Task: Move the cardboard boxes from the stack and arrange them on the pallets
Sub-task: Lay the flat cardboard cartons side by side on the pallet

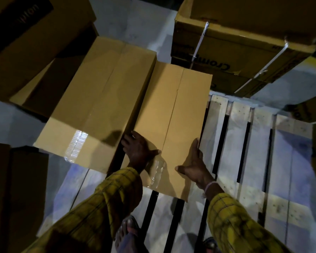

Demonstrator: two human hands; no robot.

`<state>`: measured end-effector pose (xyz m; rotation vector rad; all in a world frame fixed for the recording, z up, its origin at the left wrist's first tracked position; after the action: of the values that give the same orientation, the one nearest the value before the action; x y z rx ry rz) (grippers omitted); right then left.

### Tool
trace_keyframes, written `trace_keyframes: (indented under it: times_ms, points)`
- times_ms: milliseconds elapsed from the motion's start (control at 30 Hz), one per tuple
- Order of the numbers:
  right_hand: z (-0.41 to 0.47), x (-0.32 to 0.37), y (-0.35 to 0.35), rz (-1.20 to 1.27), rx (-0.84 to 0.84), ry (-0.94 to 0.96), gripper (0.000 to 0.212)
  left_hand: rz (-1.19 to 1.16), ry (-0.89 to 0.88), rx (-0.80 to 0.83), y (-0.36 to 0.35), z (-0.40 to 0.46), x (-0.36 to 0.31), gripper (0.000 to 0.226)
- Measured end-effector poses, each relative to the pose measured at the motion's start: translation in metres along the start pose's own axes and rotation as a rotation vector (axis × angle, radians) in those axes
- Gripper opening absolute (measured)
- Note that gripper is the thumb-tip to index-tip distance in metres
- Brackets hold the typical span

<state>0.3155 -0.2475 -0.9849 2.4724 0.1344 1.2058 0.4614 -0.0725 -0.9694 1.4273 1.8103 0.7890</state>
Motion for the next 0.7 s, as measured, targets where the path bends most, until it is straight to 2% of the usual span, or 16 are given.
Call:
trace_keyframes:
  times_ms: [100,167,300,400,533,700]
  points:
    - [-0.004,0.002,-0.006,0.005,0.01,0.011,0.137,0.012,-0.075,-0.006,-0.003,-0.01,0.011,0.129]
    - [-0.004,0.004,-0.009,-0.011,0.006,0.021,0.138,-0.006,-0.221,-0.052,0.001,-0.021,0.018,0.116]
    - [-0.003,0.005,-0.012,-0.038,0.007,0.035,0.137,-0.009,-0.548,-0.268,0.031,-0.02,0.051,0.089]
    - [0.001,0.007,-0.019,-0.057,-0.008,0.048,0.135,0.0,-0.516,-0.347,0.055,0.013,0.089,0.085]
    - [0.015,0.013,-0.021,-0.104,-0.037,0.035,0.134,0.082,-0.545,-0.26,0.057,0.033,0.121,0.091]
    - [0.019,0.02,-0.015,-0.148,-0.015,-0.004,0.133,0.104,-0.53,-0.193,0.056,0.033,0.114,0.103]
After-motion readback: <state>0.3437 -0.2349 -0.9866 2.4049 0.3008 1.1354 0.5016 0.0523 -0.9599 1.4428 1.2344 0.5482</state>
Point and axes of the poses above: each hand's wrist, its own z-axis towards the middle knuckle, its own y-axis out of the back of the hand, x = y × z, the point moved 2 cm from there along z, towards the middle knuckle, and after that the axes turned 8 degrees about y, right-handed, at the moved point
